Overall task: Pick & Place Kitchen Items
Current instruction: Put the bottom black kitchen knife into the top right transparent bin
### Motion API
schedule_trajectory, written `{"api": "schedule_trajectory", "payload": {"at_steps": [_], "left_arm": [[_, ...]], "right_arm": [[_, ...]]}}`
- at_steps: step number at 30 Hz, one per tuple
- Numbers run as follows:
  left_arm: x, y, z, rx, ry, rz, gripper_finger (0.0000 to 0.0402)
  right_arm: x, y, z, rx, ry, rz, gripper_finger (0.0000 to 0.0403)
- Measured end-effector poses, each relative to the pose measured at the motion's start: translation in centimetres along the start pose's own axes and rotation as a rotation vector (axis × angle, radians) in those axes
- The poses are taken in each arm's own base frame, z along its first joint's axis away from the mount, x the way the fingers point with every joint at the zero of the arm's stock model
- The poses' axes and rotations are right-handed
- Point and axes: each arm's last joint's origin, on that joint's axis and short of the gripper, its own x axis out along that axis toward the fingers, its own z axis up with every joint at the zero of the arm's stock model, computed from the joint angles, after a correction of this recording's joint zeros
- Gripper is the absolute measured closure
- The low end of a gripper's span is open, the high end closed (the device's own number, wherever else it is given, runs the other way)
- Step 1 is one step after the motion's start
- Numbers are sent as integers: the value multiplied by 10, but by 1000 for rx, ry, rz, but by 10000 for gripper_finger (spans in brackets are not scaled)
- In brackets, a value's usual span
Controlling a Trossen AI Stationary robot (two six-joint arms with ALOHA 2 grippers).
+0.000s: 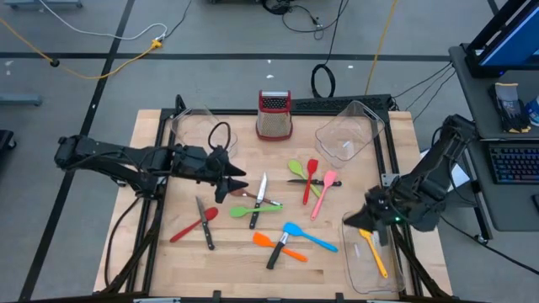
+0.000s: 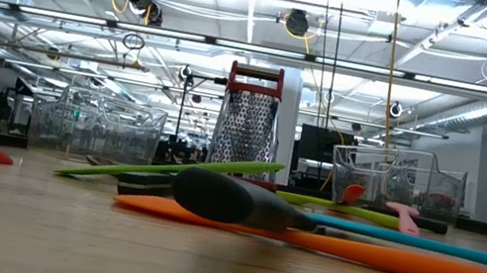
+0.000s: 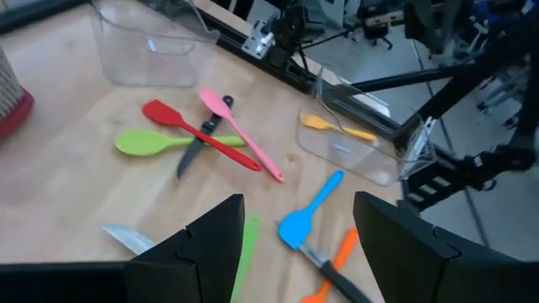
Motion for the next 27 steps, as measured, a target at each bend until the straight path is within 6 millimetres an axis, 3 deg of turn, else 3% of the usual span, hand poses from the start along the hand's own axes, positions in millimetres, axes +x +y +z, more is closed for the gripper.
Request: {"api": "schedule_trajectory", "payload": {"at_steps": [13,27], "left_arm": [[-2,-17,-18,-255,71,7,172],[-11,-26,-46,-453,120,204,172]], "right_arm": [[18,-17,30,-278,-231,-228,403],[26,-39,46,-721,-131,-407,403]]}}
